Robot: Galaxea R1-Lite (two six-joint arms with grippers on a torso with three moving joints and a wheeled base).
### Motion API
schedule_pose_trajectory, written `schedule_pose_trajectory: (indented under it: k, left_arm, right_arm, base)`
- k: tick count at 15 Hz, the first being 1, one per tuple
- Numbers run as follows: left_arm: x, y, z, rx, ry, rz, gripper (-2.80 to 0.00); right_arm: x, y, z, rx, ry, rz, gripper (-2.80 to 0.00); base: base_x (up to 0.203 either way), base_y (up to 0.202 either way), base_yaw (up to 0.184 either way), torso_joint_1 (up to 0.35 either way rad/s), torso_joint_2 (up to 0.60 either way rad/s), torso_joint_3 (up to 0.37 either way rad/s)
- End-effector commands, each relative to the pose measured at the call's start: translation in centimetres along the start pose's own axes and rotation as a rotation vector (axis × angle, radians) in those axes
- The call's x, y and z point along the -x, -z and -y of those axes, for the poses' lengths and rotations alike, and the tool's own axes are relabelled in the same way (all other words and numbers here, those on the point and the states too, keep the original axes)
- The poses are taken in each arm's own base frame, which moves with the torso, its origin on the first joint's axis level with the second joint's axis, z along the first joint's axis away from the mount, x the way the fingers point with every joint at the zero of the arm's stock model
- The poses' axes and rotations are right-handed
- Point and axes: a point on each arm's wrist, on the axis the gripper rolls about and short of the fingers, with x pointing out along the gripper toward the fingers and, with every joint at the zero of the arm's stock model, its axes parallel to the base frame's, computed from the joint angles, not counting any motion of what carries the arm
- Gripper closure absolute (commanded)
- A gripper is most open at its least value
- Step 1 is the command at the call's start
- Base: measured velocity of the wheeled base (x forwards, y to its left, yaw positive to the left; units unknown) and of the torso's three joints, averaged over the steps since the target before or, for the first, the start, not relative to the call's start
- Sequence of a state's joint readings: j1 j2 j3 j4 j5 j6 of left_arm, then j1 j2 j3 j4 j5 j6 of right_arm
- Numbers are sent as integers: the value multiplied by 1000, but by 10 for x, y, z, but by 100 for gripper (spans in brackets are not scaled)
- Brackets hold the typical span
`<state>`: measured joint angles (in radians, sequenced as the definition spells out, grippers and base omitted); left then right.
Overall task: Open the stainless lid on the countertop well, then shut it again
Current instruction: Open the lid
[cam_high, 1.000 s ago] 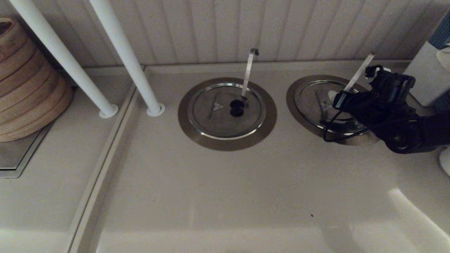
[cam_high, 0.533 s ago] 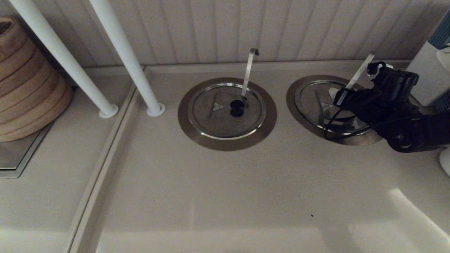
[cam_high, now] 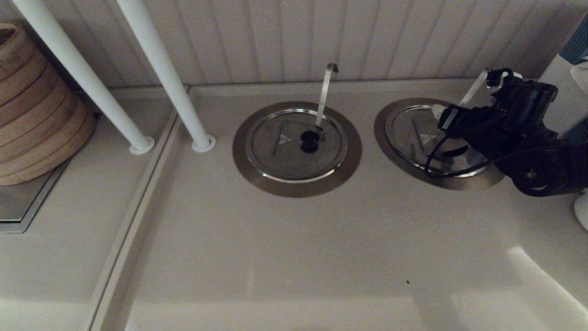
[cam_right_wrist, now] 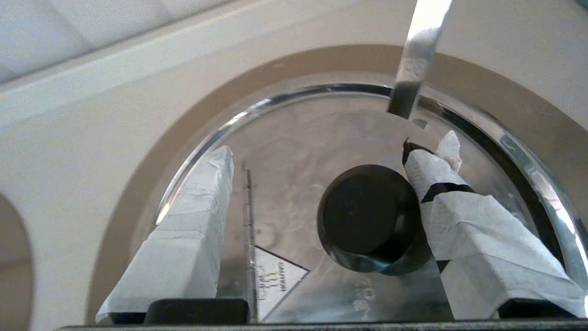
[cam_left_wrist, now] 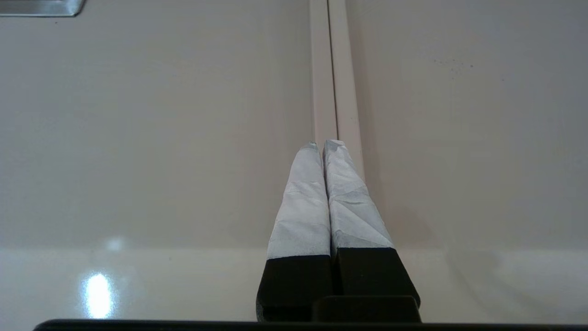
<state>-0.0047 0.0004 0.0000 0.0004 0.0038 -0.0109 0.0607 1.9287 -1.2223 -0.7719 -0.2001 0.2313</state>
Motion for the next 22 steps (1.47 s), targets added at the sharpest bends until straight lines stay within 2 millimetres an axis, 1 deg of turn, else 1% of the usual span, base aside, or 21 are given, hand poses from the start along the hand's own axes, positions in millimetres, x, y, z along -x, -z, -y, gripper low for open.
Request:
schedule_pose_trajectory:
  k: [1,6,11,15,19,22]
  left_arm:
    - [0,0,0,0,1,-2,0]
    - [0,0,0,1,-1,-1,0]
    - [0,0,0,0,-1,-1,0]
    - [0,0,0,0,-1,-1,0]
    - [0,0,0,0,0,-1,0]
    - [0,0,0,0,1,-1,0]
  right_arm:
    - [3,-5,-3,-6,-7,17,-280]
    - [5,-3,-10,-6,-22,12,-280]
    - [4,-1,-11,1,-22,6,-280]
    - [4,-5,-12,2,-16,38,-280]
    - [9,-5,-24,-4,-30,49,-280]
    - [12,0,-33,-4,-48,35,-280]
  base:
    - [0,0,0,0,0,0]
    - [0,0,0,0,0,0]
    - [0,0,0,0,0,0]
    - [0,0,0,0,0,0]
    - [0,0,0,0,0,0]
    - [0,0,0,0,0,0]
